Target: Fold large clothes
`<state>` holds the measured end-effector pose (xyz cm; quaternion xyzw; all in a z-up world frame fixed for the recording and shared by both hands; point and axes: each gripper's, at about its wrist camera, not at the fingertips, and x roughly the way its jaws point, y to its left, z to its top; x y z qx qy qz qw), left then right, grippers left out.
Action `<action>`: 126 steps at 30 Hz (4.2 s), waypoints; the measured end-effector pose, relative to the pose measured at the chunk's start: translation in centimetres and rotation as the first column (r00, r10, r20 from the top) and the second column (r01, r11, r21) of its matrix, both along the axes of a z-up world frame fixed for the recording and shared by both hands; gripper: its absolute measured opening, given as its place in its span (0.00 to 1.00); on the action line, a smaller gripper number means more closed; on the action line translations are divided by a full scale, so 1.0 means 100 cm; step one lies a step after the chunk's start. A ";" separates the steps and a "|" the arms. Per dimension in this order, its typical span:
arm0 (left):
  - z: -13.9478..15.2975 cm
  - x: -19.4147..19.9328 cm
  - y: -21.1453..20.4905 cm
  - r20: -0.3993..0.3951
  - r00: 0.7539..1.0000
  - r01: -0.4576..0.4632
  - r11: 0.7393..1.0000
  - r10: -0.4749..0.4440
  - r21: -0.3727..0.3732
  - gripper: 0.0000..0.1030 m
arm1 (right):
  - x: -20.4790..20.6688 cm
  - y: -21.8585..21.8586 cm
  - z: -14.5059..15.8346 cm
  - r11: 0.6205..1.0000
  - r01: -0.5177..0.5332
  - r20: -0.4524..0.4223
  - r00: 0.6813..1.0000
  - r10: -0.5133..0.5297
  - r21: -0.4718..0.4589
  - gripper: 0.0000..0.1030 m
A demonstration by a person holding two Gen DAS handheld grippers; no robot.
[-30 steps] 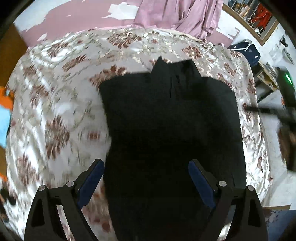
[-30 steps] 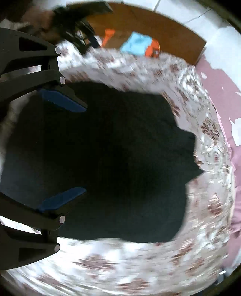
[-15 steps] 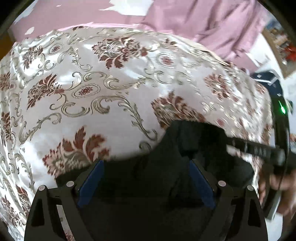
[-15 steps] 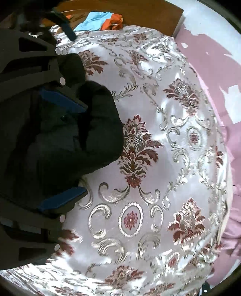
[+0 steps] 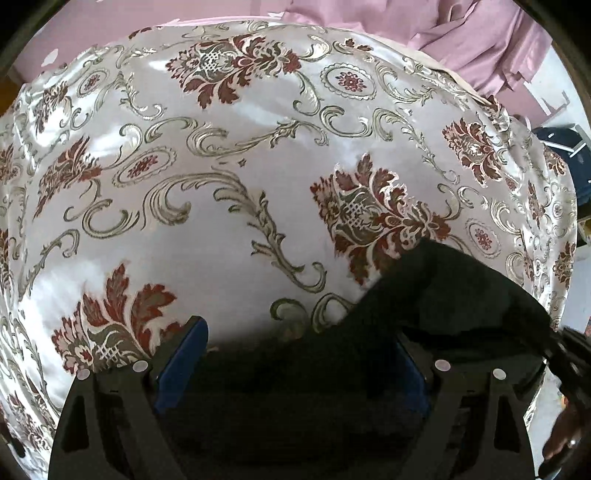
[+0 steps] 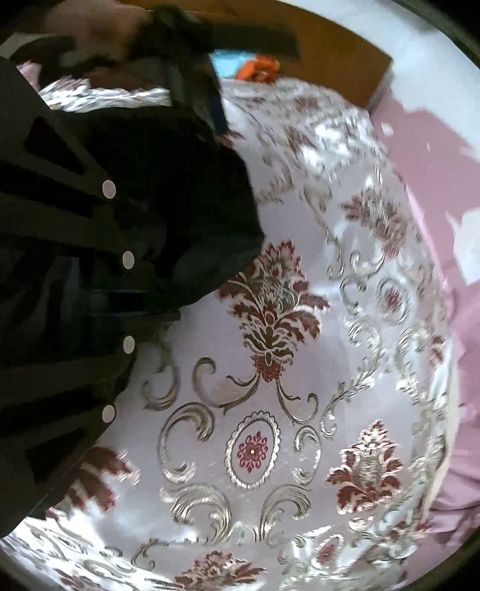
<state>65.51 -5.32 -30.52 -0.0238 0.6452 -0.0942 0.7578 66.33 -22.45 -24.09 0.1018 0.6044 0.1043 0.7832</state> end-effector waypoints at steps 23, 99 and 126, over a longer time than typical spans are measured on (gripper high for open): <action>-0.011 -0.311 0.021 0.462 0.756 0.439 0.883 -0.464 0.167 0.08 | -0.256 -0.021 -0.013 0.997 -0.019 0.270 0.962 0.037 -0.070 0.06; 0.019 -0.285 0.032 0.456 0.861 0.193 0.974 -0.224 0.116 0.10 | -0.290 0.045 -0.020 0.972 0.038 0.362 0.931 0.049 -0.230 0.53; -0.041 -0.297 0.006 0.402 0.780 0.398 0.876 -0.480 0.273 0.16 | -0.270 0.050 -0.056 0.928 -0.121 0.342 0.906 0.248 -0.353 0.50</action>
